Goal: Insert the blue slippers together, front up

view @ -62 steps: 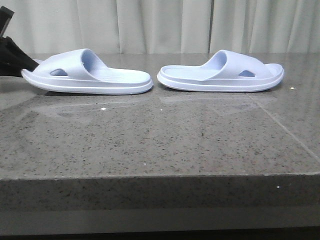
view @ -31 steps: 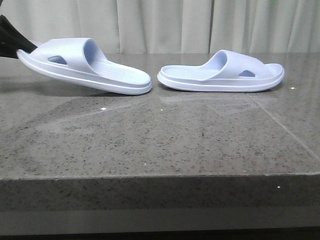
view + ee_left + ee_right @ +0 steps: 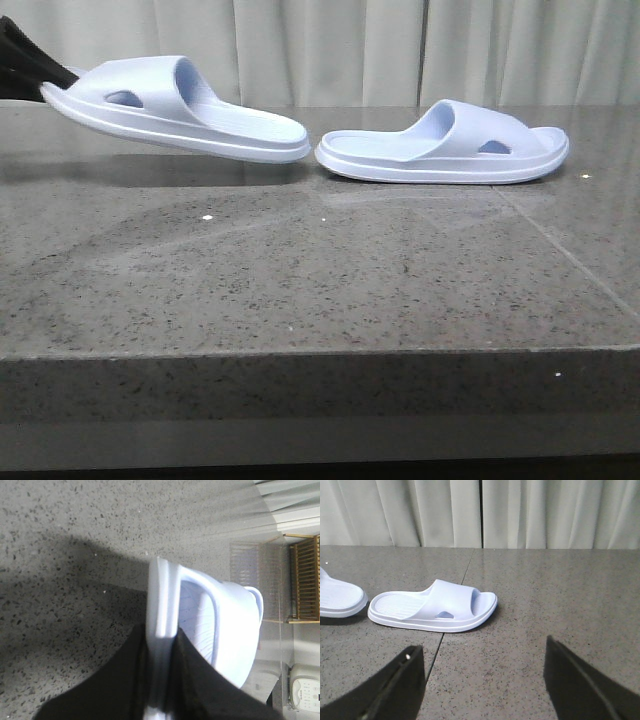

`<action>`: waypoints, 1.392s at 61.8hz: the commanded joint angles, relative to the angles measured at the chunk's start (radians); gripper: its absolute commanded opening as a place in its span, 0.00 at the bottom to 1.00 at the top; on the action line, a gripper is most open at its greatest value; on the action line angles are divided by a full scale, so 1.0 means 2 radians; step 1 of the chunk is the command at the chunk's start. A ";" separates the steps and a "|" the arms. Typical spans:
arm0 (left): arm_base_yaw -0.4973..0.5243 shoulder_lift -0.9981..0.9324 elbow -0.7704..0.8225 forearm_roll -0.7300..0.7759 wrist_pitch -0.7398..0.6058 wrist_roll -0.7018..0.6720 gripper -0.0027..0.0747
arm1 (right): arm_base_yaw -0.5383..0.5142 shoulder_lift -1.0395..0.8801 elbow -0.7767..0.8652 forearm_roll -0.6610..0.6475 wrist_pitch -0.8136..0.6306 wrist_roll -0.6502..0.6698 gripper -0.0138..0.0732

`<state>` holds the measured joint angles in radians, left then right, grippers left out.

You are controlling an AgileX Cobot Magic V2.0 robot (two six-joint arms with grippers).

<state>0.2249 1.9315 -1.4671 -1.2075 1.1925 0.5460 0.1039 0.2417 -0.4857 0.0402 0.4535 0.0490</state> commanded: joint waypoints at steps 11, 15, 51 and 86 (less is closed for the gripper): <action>0.001 -0.031 -0.011 -0.045 0.038 -0.006 0.01 | -0.003 0.078 -0.018 0.025 0.011 -0.002 0.76; 0.001 -0.031 -0.011 -0.045 0.038 -0.006 0.01 | -0.003 0.124 -0.027 0.040 0.009 -0.002 0.76; 0.001 -0.031 -0.011 -0.045 0.038 -0.006 0.01 | -0.046 0.491 -0.230 0.080 -0.025 -0.003 0.76; 0.001 -0.029 -0.011 -0.045 0.038 -0.006 0.01 | -0.156 0.728 -0.456 0.378 0.150 -0.228 0.76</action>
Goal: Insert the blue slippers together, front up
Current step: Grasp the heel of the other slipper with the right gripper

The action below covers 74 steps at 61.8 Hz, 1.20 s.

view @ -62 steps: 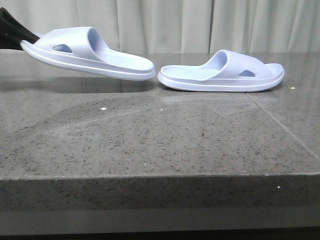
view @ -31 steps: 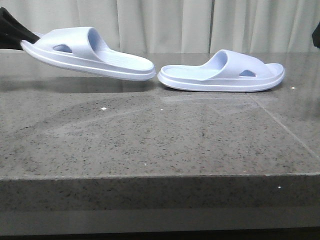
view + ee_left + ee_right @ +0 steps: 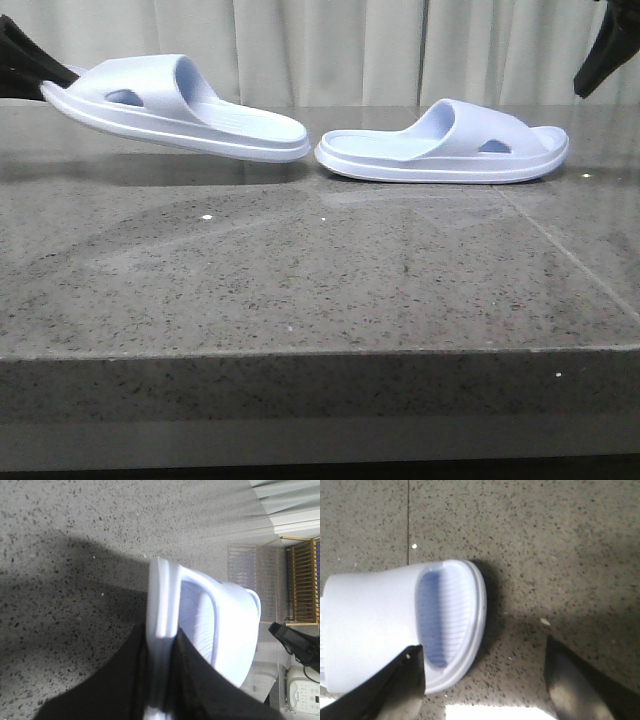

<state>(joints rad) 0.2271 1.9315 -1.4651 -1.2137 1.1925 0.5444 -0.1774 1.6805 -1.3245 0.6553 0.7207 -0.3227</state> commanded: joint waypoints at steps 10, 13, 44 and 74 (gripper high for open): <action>0.000 -0.029 -0.012 -0.042 0.038 -0.005 0.01 | -0.033 0.066 -0.082 0.115 0.060 -0.054 0.69; 0.000 -0.029 -0.012 -0.042 0.038 -0.005 0.01 | -0.033 0.079 -0.093 0.116 0.070 -0.054 0.66; 0.000 -0.029 -0.012 -0.042 0.038 -0.005 0.01 | -0.032 0.147 -0.133 0.140 0.127 -0.062 0.64; 0.000 -0.029 -0.012 -0.042 0.038 -0.005 0.01 | 0.007 0.162 -0.133 0.153 0.149 -0.067 0.56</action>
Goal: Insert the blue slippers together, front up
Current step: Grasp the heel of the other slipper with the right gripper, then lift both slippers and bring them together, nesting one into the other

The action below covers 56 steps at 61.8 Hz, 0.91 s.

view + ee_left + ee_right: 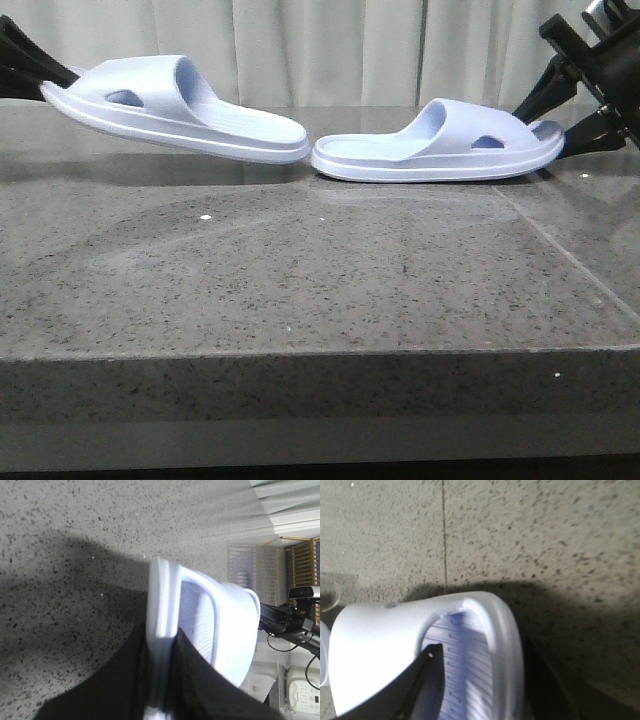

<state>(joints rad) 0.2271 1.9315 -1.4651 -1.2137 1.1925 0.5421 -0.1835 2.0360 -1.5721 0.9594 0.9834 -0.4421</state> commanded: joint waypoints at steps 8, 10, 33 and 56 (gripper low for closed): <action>0.000 -0.029 -0.012 -0.042 0.038 -0.004 0.01 | 0.020 -0.016 -0.009 0.002 0.016 -0.008 0.48; 0.000 -0.029 -0.012 -0.042 0.038 -0.004 0.01 | 0.023 -0.016 -0.009 0.002 0.016 -0.008 0.47; 0.000 -0.029 -0.012 -0.042 0.038 -0.004 0.01 | 0.032 -0.016 -0.009 0.034 0.042 -0.008 0.21; 0.000 -0.029 -0.012 -0.050 0.038 -0.004 0.01 | -0.010 -0.043 -0.009 0.047 0.056 -0.008 0.03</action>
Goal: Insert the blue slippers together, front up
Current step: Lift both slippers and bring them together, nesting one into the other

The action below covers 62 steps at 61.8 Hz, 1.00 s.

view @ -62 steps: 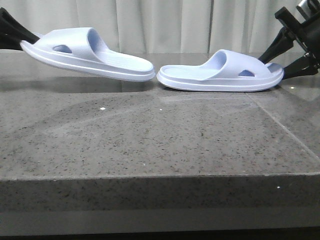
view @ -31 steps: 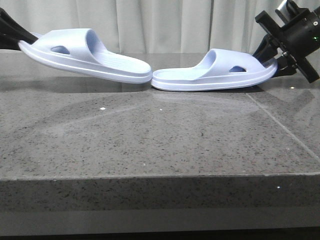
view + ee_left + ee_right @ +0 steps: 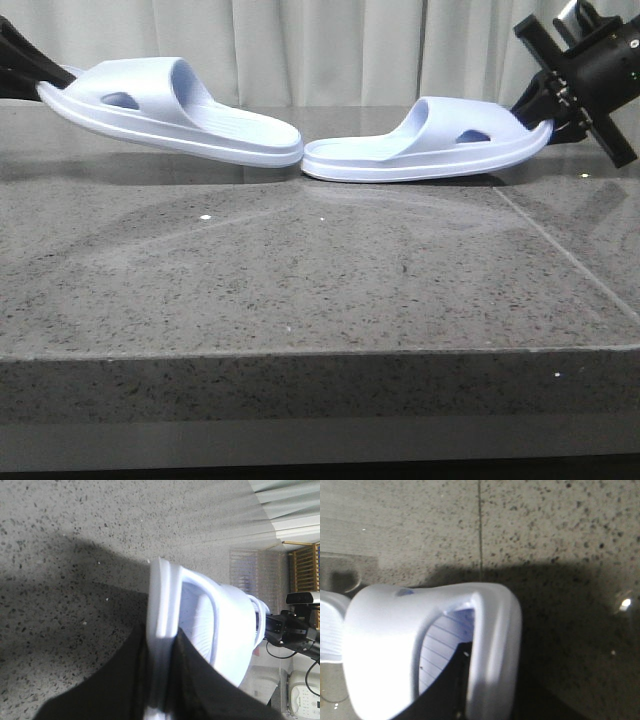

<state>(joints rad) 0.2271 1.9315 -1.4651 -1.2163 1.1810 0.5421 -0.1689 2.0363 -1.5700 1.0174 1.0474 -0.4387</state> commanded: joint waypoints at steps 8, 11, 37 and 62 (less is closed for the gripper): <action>0.000 -0.029 -0.012 -0.056 0.044 -0.004 0.01 | -0.046 -0.060 -0.010 0.056 0.062 -0.019 0.03; 0.000 -0.029 -0.012 -0.056 0.044 -0.004 0.01 | -0.053 -0.063 -0.010 0.074 0.074 -0.028 0.03; -0.007 -0.029 -0.012 -0.063 0.044 -0.004 0.01 | -0.018 -0.065 -0.010 0.167 0.084 -0.044 0.03; -0.026 -0.029 -0.012 -0.110 0.044 -0.004 0.01 | 0.056 -0.033 -0.010 0.220 0.008 -0.044 0.03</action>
<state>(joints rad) 0.1895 1.9315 -1.4651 -1.3335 1.1923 0.5415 -0.0708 2.0071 -1.5699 1.3478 1.0542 -0.5154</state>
